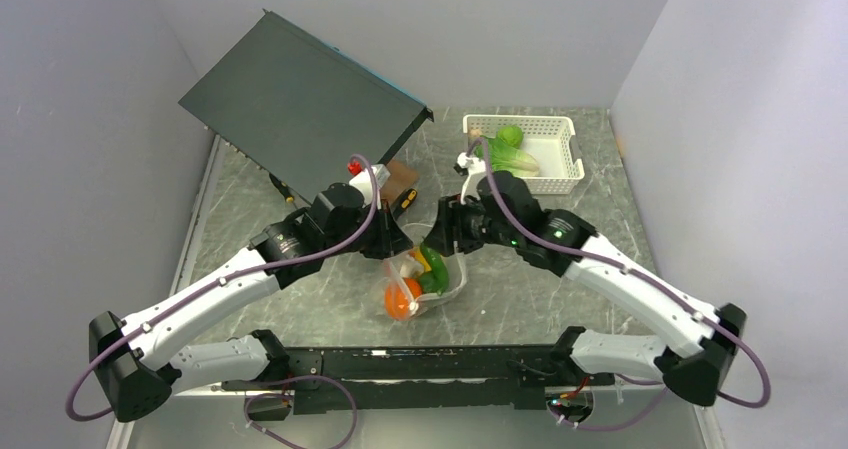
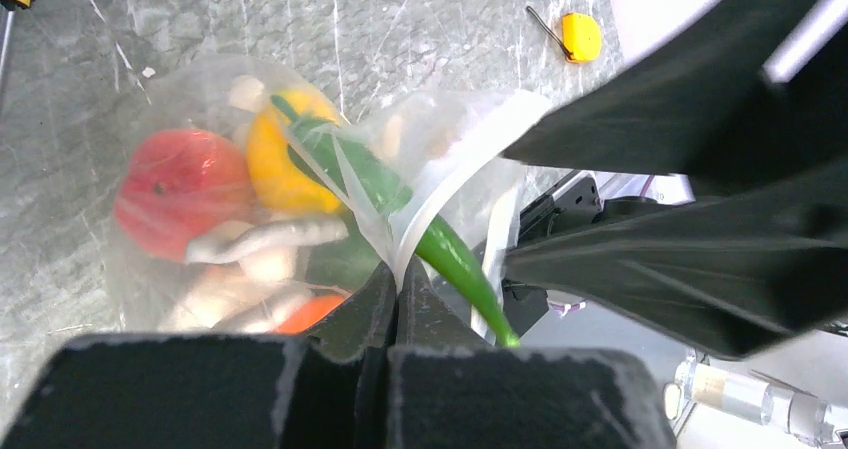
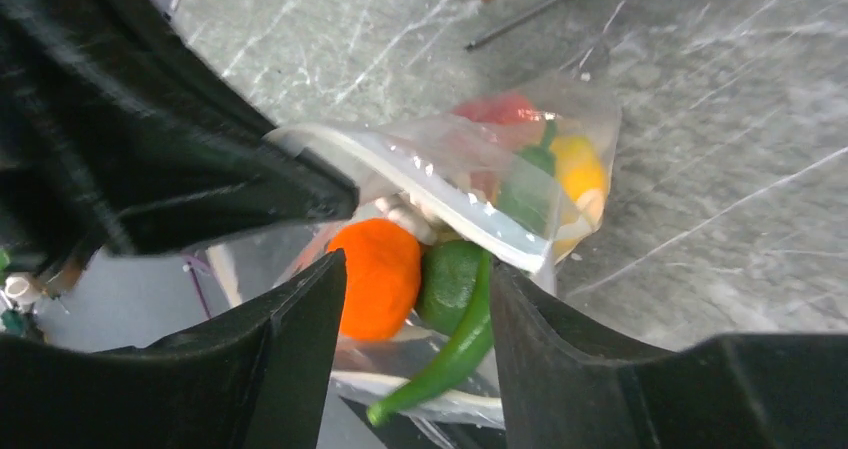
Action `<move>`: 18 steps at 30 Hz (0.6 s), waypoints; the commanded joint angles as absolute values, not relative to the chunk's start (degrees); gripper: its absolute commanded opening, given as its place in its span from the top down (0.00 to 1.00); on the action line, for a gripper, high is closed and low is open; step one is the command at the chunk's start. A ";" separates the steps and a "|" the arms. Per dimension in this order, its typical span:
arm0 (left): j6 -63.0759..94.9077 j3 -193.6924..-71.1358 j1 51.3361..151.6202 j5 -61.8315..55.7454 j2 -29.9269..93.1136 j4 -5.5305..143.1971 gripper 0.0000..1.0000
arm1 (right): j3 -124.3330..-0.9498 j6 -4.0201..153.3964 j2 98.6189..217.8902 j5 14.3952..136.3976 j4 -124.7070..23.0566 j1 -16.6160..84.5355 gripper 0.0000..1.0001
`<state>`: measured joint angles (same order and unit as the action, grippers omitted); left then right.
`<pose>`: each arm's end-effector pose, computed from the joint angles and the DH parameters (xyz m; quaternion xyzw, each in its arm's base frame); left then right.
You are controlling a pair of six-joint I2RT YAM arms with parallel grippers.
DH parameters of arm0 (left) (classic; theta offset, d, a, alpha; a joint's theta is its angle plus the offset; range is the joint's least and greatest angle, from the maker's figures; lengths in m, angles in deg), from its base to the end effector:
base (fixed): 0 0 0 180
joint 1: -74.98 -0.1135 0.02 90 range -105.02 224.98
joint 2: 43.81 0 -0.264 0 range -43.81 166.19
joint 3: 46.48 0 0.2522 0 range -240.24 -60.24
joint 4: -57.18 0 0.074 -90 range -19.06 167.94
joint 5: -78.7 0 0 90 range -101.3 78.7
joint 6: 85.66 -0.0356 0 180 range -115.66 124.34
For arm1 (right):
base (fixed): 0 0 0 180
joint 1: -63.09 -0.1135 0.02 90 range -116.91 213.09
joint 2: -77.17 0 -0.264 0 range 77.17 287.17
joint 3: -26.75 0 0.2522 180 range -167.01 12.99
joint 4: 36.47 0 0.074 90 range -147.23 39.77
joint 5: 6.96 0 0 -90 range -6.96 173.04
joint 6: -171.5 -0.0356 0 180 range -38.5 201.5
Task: Place the food in the zip-top bag and seal the zipper
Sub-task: Place the fake vegetable in the zipper food storage bag, then adjust the zipper food storage bag at the center of the board.
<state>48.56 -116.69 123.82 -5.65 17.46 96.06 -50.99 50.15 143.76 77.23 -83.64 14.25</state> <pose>0.1534 -0.1808 0.3296 0.0595 0.8630 -0.3921 0.3129 0.1625 0.1914 0.3402 -0.1580 0.8761 0.3265 0.3176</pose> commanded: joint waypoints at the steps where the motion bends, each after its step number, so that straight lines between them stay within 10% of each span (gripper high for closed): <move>1: 48.41 -117.68 124.07 -6.59 15.96 94.37 1.00 | -50.13 58.94 137.23 84.54 -85.90 13.92 0.49; 12: 48.20 -118.82 124.05 -6.97 15.81 96.78 1.00 | -34.52 56.32 130.49 76.50 -74.57 13.27 0.39; 18: 48.46 -119.21 124.02 -7.18 15.81 97.60 1.00 | -28.86 53.78 130.55 75.34 -68.59 12.44 0.53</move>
<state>48.56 -116.76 123.82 -6.27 17.11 98.31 -30.32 55.85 131.78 77.85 -77.28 13.11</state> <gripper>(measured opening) 0.013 0.532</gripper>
